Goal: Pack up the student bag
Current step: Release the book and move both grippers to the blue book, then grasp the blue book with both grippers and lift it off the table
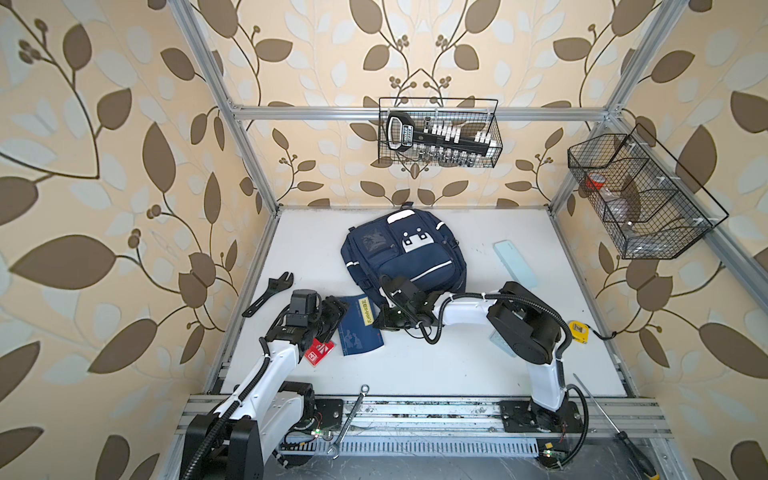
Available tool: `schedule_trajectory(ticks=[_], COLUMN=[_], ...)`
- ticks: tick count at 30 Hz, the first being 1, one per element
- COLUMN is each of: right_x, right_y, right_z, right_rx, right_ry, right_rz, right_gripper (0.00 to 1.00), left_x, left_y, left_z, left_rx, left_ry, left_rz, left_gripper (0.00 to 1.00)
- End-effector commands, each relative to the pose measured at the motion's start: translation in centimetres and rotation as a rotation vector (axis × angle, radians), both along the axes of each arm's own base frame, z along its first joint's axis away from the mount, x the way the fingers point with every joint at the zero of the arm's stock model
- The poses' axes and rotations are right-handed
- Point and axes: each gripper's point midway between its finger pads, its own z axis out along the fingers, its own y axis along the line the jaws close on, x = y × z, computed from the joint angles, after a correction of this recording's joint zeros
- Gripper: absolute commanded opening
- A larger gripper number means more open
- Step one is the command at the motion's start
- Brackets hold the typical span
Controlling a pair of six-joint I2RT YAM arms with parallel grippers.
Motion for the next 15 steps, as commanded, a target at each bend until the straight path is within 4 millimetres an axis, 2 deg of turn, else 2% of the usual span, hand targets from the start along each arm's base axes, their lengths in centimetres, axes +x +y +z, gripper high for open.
schedule_trajectory(ticks=[1, 3, 6, 9, 12, 15], right_x=[-1.0, -1.0, -1.3, -1.5, -1.4, -0.8], right_y=[2.0, 2.2, 2.4, 2.4, 1.9, 0.6], right_z=[3.8, 5.0, 6.3, 9.1, 12.3, 15.4], right_rx=[0.137, 0.174, 0.211, 0.283, 0.322, 0.325], right_ry=[-0.034, -0.053, -0.037, -0.062, -0.111, -0.183], right_rz=[0.06, 0.07, 0.059, 0.053, 0.039, 0.005], right_gripper=[0.0, 0.0, 0.0, 0.0, 0.0, 0.0], left_x=[0.1, -0.1, -1.0, -1.4, -1.4, -0.4], left_y=[-2.5, -2.2, -1.5, -1.1, -0.9, -1.0], left_z=[2.1, 1.6, 0.7, 1.2, 4.0, 8.9], left_rx=[-0.098, -0.087, -0.049, -0.049, -0.046, -0.054], left_ry=[-0.03, -0.018, 0.036, 0.036, -0.014, -0.137], left_rz=[-0.103, -0.096, -0.069, -0.047, -0.043, -0.05], left_gripper=[0.79, 0.8, 0.89, 0.92, 0.94, 0.97])
